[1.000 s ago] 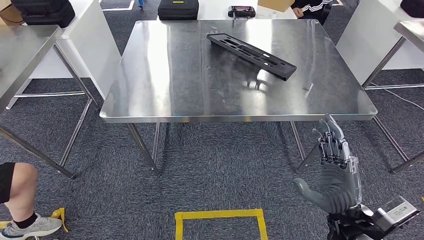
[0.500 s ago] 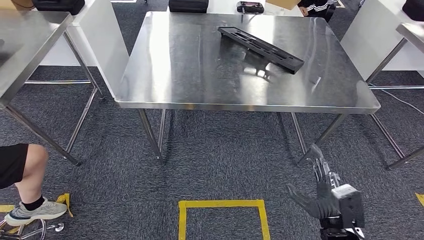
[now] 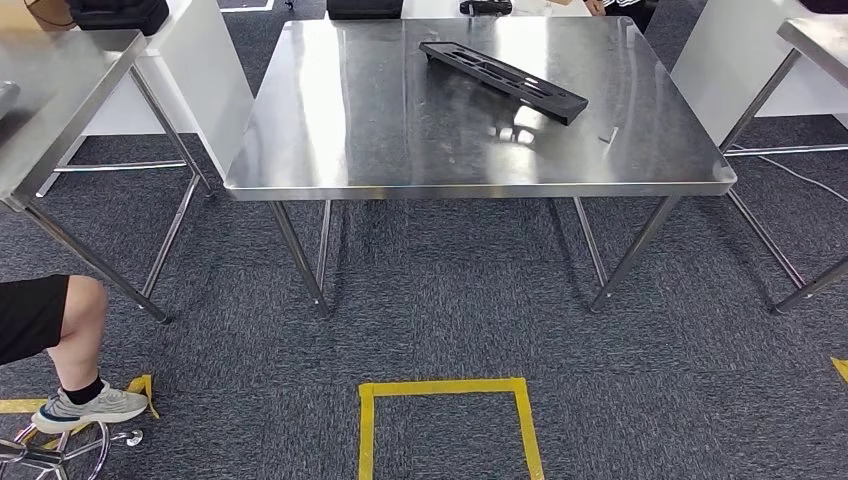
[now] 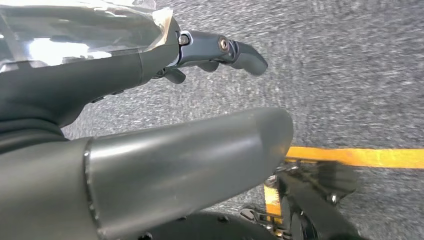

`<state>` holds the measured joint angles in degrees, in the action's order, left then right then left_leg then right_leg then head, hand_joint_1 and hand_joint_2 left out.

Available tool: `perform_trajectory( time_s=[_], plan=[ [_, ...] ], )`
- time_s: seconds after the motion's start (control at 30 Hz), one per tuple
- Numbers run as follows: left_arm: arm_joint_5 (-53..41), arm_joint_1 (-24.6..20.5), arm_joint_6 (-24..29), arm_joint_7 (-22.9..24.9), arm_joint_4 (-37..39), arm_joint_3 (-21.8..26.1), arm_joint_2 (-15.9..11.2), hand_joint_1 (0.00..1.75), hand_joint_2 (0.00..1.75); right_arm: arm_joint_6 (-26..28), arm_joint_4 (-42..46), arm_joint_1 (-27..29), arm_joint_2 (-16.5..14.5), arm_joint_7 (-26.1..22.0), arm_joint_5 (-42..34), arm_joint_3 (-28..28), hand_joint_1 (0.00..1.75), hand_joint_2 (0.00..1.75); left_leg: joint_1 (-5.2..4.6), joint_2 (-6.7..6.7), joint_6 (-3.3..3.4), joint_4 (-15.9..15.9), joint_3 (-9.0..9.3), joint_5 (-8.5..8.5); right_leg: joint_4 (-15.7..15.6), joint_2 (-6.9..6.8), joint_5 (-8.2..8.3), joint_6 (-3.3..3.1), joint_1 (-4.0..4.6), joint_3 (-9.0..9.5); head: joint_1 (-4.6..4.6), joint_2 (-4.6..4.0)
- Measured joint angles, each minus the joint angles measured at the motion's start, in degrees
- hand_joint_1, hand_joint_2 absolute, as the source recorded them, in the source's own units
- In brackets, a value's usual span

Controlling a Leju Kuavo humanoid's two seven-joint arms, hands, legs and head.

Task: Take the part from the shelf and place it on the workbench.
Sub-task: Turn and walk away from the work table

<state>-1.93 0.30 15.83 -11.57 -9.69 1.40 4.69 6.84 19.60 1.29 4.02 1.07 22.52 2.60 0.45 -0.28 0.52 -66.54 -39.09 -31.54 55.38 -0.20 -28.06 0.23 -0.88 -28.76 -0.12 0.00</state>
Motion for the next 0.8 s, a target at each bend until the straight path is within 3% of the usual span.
perform_trajectory(
  time_s=[0.03, 0.07, 0.1, 0.13, 0.23, 0.3, 0.37, 0.43, 0.5, 0.57, 0.6, 0.63, 0.7, 0.73, 0.8],
  plan=[
    [0.03, -0.04, 0.01, -0.02, 0.01, -0.02, -0.13, 0.0, 0.0, 0.11, -1.47, -0.12, -0.06, -0.15, -0.41, -0.02, 0.0, 0.0, 0.04, 0.01, -0.15, -3.44, -0.68, -2.18, 0.05, -0.04, 0.41, -0.12, 0.12, -0.41, -0.13, 0.0],
    [0.05, -0.08, 0.02, -0.03, 0.01, -0.04, -0.25, 0.0, 0.0, 0.2, -2.66, -0.22, -0.11, -0.31, -0.63, -0.04, 0.0, 0.0, 0.07, 0.03, -0.25, -5.78, -0.79, -3.11, 0.17, -0.09, 0.8, -0.11, 0.22, -0.84, -0.14, 0.0],
    [0.05, -0.08, 0.01, -0.04, 0.01, -0.09, -0.34, 0.0, 0.0, 0.27, -3.59, -0.29, -0.15, -0.46, -0.79, -0.08, 0.0, 0.0, 0.09, 0.05, -0.25, -6.19, 0.07, -2.85, 0.36, -0.12, 1.13, -0.03, 0.3, -1.29, -0.15, 0.0],
    [0.05, -0.08, 0.01, -0.05, 0.01, -0.17, -0.42, 0.0, 0.0, 0.33, -4.29, -0.38, -0.19, -0.61, -0.92, -0.12, 0.0, 0.0, 0.11, 0.07, -0.15, -4.37, 2.01, -1.71, 0.62, -0.12, 1.37, 0.09, 0.34, -1.81, -0.16, 0.0],
    [0.29, -0.28, 0.09, -0.08, 0.0, -0.38, -0.63, 0.0, 0.0, 0.69, -5.81, -0.77, -0.4, -0.9, -1.46, -0.23, 0.0, 0.0, -0.03, 0.04, 0.61, 6.44, 9.88, 1.07, 1.51, -0.07, 1.83, 0.64, 0.56, -3.01, -0.17, 0.0],
    [0.74, -0.4, 0.26, -0.14, 0.0, -0.4, -0.68, 0.0, 0.0, 1.02, -6.49, -1.07, -0.56, -0.96, -1.82, -0.36, 0.0, 0.0, -0.32, 0.02, 1.11, 9.2, 11.32, 1.09, 1.78, -0.09, 2.3, 1.36, 0.76, -3.4, -0.15, 0.0],
    [1.04, -0.36, 0.38, -0.17, 0.01, -0.4, -0.64, 0.0, 0.0, 1.18, -6.99, -1.27, -0.66, -0.99, -1.95, -0.51, 0.0, 0.0, -0.37, 0.18, 1.79, 9.56, 10.88, 1.74, 1.94, -0.07, 2.57, 2.16, 0.74, -3.67, -0.16, 0.0],
    [1.21, -0.36, 0.46, -0.17, 0.01, -0.39, -0.63, 0.0, 0.0, 1.22, -7.35, -1.34, -0.71, -1.0, -2.0, -0.62, 0.0, 0.0, -0.13, 0.43, 2.72, 9.97, 10.22, 2.73, 4.29, 0.0, 0.66, 2.38, 0.69, -4.94, 0.02, 0.0],
    [1.3, -0.36, 0.51, -0.17, 0.01, -0.38, -0.64, 0.0, 0.0, 1.23, -7.65, -1.44, -0.71, -1.0, -2.04, -0.67, 0.0, 0.0, -0.01, 0.58, 3.16, 10.07, 9.05, 3.72, 10.99, 0.07, -3.62, 2.16, 0.55, -7.61, 0.33, 0.0],
    [1.32, -0.33, 0.5, -0.17, 0.01, -0.38, -0.63, 0.0, 0.0, 1.23, -7.88, -1.5, -0.72, -1.0, -2.07, -0.68, 0.0, 0.0, 0.0, 0.74, 3.06, 10.02, 7.75, 4.66, 17.66, 0.08, -6.64, 2.52, 0.31, -9.48, 0.49, 0.0],
    [1.32, -0.32, 0.5, -0.17, 0.01, -0.38, -0.61, 0.0, 0.0, 1.23, -7.96, -1.51, -0.72, -1.0, -2.09, -0.69, 0.0, 0.0, 0.03, 0.82, 2.93, 10.0, 7.15, 5.1, 18.51, 0.08, -6.77, 3.04, 0.15, -9.06, 0.51, 0.0],
    [1.32, -0.32, 0.5, -0.17, 0.01, -0.38, -0.58, 0.0, 0.0, 1.23, -8.03, -1.51, -0.72, -1.0, -2.1, -0.69, 0.0, 0.0, 0.08, 0.86, 2.75, 9.99, 6.62, 5.53, 16.88, 0.07, -5.96, 3.7, -0.06, -7.4, 0.53, 0.0],
    [1.32, -0.33, 0.5, -0.17, 0.01, -0.38, -0.54, 0.0, 0.0, 1.23, -8.11, -1.6, -0.71, -1.01, -2.1, -0.69, 0.0, 0.0, 0.17, 0.87, 2.22, 9.93, 5.82, 6.31, 8.18, 0.08, -3.65, 4.82, -0.52, -1.34, 0.58, 0.0],
    [1.32, -0.35, 0.5, -0.17, 0.01, -0.38, -0.54, 0.0, 0.0, 1.23, -8.13, -1.69, -0.72, -1.01, -2.1, -0.69, 0.0, 0.0, 0.13, 0.87, 1.85, 9.89, 5.53, 6.69, 3.69, 0.23, -2.98, 4.89, -0.51, 1.58, 0.6, 0.0],
    [1.32, -0.35, 0.5, -0.19, 0.01, -0.38, -0.55, 0.0, 0.0, 1.31, -8.23, -1.82, -0.76, -1.05, -2.11, -0.71, 0.0, 0.0, -0.08, 0.86, 1.12, 9.86, 5.24, 7.51, -0.84, 0.5, -2.8, 4.37, -0.24, 3.99, 0.54, 0.01]
  ],
)
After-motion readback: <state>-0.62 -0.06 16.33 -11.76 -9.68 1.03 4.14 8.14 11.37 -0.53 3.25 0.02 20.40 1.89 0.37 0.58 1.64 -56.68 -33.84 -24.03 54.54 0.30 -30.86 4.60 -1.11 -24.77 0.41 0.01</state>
